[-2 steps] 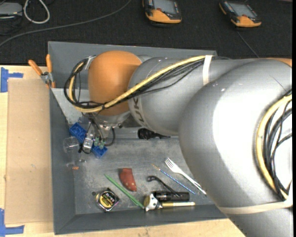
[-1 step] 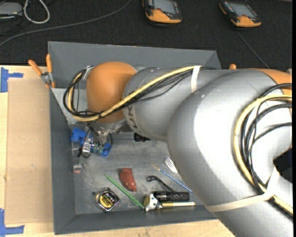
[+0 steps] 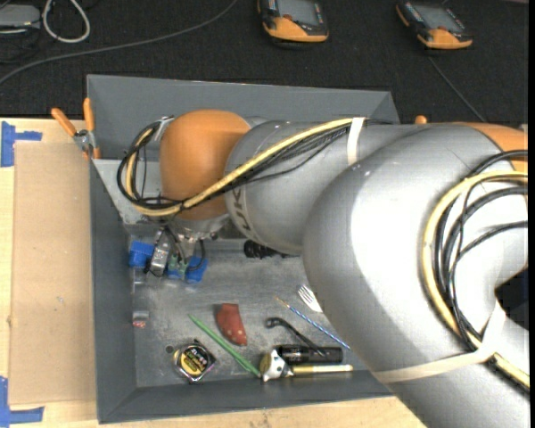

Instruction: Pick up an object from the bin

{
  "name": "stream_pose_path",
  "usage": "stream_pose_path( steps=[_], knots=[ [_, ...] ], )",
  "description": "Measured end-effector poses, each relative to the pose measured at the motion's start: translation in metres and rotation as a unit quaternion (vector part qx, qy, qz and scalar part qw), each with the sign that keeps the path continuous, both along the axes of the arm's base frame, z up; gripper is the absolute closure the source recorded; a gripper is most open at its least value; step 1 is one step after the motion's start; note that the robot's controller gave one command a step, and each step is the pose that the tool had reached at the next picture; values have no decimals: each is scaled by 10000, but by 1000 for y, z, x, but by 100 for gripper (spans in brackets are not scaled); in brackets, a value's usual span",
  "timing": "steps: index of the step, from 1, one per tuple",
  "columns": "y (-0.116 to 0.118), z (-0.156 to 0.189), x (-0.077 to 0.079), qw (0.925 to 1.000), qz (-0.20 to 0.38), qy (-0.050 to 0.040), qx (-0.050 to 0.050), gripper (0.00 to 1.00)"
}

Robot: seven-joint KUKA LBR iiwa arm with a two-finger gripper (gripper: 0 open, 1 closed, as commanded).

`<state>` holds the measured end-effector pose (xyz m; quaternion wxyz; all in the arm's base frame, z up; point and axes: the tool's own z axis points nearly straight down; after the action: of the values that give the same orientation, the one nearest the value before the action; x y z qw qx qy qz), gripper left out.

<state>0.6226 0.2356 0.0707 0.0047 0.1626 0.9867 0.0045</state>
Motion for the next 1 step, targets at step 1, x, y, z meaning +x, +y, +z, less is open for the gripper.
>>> stream_pose_path(
  steps=[1],
  knots=[
    [0,0,0,10000,-2,0,1,100]
  ],
)
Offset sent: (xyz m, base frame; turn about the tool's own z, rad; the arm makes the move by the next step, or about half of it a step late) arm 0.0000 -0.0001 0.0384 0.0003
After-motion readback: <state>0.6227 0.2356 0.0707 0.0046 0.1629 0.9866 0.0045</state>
